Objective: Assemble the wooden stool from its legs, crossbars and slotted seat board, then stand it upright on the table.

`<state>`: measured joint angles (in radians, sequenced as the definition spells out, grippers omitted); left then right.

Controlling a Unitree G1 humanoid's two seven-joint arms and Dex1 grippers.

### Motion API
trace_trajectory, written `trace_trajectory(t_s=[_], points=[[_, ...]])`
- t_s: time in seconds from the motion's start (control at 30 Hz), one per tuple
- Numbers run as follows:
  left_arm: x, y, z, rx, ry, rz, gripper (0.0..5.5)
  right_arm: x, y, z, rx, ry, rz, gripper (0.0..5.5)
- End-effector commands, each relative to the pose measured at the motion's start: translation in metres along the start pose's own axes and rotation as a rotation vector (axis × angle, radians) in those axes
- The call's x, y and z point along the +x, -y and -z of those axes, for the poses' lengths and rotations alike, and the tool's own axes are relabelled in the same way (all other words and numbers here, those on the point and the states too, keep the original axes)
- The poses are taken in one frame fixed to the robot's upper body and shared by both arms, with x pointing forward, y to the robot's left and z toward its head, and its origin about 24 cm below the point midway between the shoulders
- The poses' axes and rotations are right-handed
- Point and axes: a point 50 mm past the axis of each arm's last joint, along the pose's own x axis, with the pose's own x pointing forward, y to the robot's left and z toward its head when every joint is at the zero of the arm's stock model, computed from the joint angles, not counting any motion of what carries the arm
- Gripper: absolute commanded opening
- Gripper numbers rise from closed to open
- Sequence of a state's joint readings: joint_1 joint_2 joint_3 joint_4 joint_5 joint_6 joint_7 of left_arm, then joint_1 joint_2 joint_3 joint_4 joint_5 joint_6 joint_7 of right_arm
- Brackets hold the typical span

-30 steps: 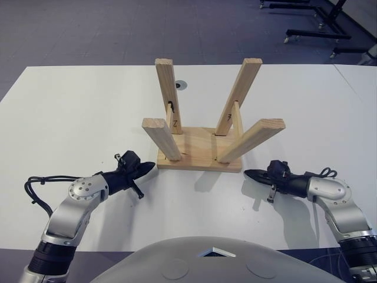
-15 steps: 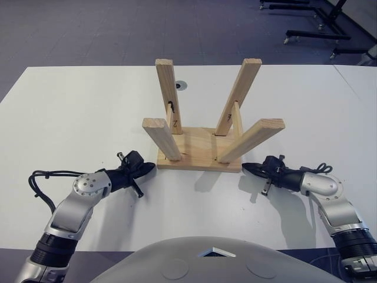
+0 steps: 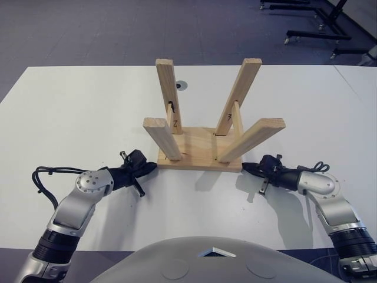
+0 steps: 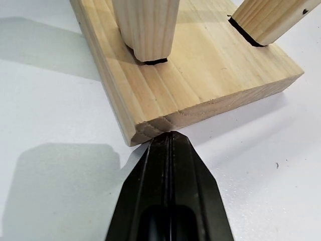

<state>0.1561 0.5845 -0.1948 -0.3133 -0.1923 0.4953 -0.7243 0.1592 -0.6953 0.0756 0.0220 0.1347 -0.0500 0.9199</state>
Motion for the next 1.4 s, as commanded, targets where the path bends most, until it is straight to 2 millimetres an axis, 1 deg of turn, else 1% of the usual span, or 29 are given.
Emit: trace_trajectory(t_s=[0.03,0.13,0.2,0.4,0.57,0.67,0.8,1.03,1.17,1.33,1.4], points=[[0.004,0.021,-0.011,-0.032,0.054,0.132,0.0,0.008,0.0,-0.012,-0.03,0.044,-0.038,0.01],[0.0,0.019,-0.021,-0.049,0.087,0.152,0.0,0.008,0.0,-0.017,-0.041,0.058,-0.031,0.01],[-0.003,0.017,-0.027,-0.059,0.106,0.159,0.0,0.007,0.002,-0.024,-0.081,0.079,-0.023,0.01],[-0.007,0.012,-0.034,-0.078,0.135,0.159,0.0,0.003,0.01,-0.043,-0.121,0.136,-0.005,0.01],[-0.011,0.006,-0.045,-0.088,0.188,0.159,0.0,0.002,0.014,-0.047,-0.134,0.143,0.015,0.01],[-0.015,0.001,-0.05,-0.09,0.206,0.156,0.0,-0.002,0.02,-0.05,-0.146,0.144,0.036,0.01],[-0.017,-0.001,-0.052,-0.097,0.217,0.161,0.0,-0.007,0.025,-0.053,-0.163,0.141,0.051,0.01],[-0.019,-0.005,-0.06,-0.107,0.268,0.164,0.0,0.002,0.025,-0.054,-0.158,0.161,0.05,0.01],[-0.022,-0.01,-0.063,-0.138,0.304,0.161,0.0,0.004,0.028,-0.055,-0.162,0.174,0.068,0.01],[-0.027,-0.013,-0.066,-0.135,0.312,0.167,0.0,-0.003,0.034,-0.068,-0.203,0.212,0.09,0.01],[-0.029,-0.012,-0.067,-0.133,0.313,0.178,0.0,-0.008,0.036,-0.074,-0.221,0.216,0.096,0.01]])
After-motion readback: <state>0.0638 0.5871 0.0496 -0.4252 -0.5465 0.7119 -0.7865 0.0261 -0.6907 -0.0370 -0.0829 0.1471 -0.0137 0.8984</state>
